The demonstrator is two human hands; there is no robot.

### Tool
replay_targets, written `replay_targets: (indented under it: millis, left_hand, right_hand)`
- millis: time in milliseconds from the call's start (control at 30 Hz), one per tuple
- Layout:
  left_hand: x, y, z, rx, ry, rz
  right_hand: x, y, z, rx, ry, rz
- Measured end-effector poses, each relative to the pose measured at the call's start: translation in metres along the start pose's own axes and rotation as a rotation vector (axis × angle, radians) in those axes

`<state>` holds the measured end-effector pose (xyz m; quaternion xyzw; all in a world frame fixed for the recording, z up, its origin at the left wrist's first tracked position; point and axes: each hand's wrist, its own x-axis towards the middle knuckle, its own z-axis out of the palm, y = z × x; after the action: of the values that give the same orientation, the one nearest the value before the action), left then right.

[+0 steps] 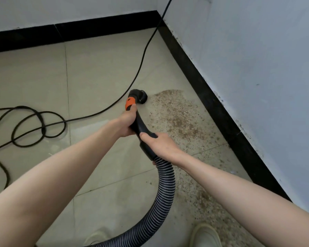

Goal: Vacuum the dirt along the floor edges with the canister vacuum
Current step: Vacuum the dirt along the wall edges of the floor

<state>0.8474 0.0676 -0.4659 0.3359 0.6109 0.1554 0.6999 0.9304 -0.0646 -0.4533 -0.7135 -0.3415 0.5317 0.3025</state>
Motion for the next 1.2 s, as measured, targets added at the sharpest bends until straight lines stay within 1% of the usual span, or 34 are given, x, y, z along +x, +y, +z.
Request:
replay_targets:
  millis: [233,367,467,767,933,1067,1200]
  left_hand:
    - [0.011,0.023,0.06,0.133,-0.083,0.058]
    - [0.02,0.035,0.084,0.23,-0.06,0.106]
    - [0.026,0.035,0.098,0.26,-0.075,0.094]
    - [0.041,0.029,0.138,0.348,-0.159,0.117]
    - [0.047,0.026,0.131,0.337,-0.176,0.107]
    - [0.049,0.039,0.109,0.292,-0.105,0.152]
    - [0.051,0.041,0.083,0.227,-0.063,0.148]
  right_hand:
    - [0.013,0.003,-0.034,0.1,0.146,0.085]
    - [0.025,0.0,-0.047,0.129,0.18,0.113]
    - [0.027,0.006,-0.058,0.085,0.22,0.104]
    - [0.027,0.025,-0.076,0.146,0.314,0.146]
    - [0.033,0.028,-0.074,0.133,0.279,0.128]
    - [0.046,0.013,-0.07,0.109,0.203,0.091]
    - [0.05,0.002,-0.057,0.132,0.104,0.068]
